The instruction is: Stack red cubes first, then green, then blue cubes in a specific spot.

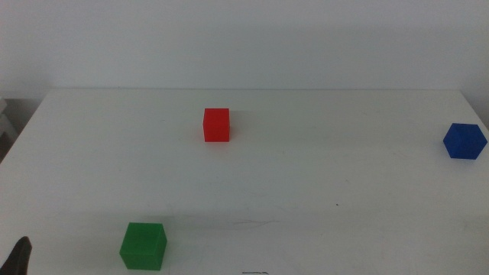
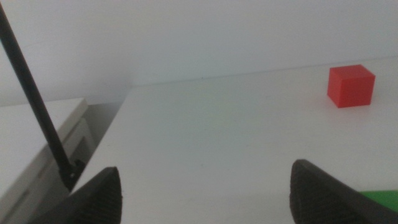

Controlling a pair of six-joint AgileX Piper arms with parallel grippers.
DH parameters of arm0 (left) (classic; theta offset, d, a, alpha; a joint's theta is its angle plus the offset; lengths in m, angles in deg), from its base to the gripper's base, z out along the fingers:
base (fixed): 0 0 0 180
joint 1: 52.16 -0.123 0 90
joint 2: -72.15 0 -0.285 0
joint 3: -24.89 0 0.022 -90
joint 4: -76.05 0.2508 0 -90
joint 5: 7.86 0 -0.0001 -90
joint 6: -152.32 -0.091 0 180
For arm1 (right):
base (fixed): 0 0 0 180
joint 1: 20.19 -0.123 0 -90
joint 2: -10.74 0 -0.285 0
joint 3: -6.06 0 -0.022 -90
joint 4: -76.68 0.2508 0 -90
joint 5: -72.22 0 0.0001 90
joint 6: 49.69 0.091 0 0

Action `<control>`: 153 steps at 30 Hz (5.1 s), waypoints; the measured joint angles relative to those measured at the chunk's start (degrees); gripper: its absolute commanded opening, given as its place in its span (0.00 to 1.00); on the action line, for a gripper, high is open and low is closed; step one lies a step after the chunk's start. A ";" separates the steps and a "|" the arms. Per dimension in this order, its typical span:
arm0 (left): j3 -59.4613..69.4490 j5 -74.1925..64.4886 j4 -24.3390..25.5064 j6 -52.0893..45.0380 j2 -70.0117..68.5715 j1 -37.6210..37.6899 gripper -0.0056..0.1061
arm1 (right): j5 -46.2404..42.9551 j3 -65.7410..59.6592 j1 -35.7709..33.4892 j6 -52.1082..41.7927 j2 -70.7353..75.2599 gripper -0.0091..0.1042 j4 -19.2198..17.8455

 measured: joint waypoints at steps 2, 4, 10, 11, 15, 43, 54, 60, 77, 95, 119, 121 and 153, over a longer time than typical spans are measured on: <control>-0.19 -0.16 -1.12 0.54 0.08 0.05 0.87 | 0.00 0.00 0.00 0.00 0.00 0.91 0.00; -2.16 -1.12 -2.35 1.01 2.48 0.05 0.87 | 0.00 0.00 0.00 0.00 0.00 0.91 0.00; -18.32 -10.47 -3.40 1.31 19.14 1.96 0.87 | 0.00 0.00 0.00 0.00 0.00 0.91 0.00; -20.79 -12.25 -3.40 1.31 21.51 2.30 0.87 | 0.00 0.00 0.00 0.00 0.00 0.91 0.00; -30.14 -18.73 -3.81 1.31 31.34 2.92 0.87 | 0.00 0.00 0.00 0.00 0.00 0.91 0.00; -60.82 -31.98 -4.62 5.53 74.05 7.95 0.87 | 0.00 0.00 0.00 0.00 0.00 0.91 0.00; -100.32 -46.89 3.20 17.08 109.75 19.14 0.87 | 0.00 0.00 0.00 0.00 0.00 0.91 0.00; -122.99 -57.16 3.60 19.81 127.27 22.51 0.87 | 0.00 0.00 0.00 0.00 0.00 0.91 0.00; -142.94 -60.90 3.26 24.03 145.41 23.59 0.85 | 0.00 0.00 0.00 0.00 0.00 0.91 0.00; -142.94 -60.90 1.37 24.11 145.64 23.59 0.08 | 0.00 0.00 0.00 0.00 0.00 0.91 0.00; -106.10 -54.97 15.67 45.83 118.42 42.40 0.04 | 0.00 0.00 0.00 0.00 0.00 0.91 0.00; -99.13 -50.60 14.69 47.61 115.46 42.40 0.04 | 0.00 0.00 0.00 0.00 0.00 0.91 0.00; -82.26 -33.65 10.32 59.67 114.68 44.61 0.04 | 0.00 0.00 0.00 0.00 0.00 0.91 0.00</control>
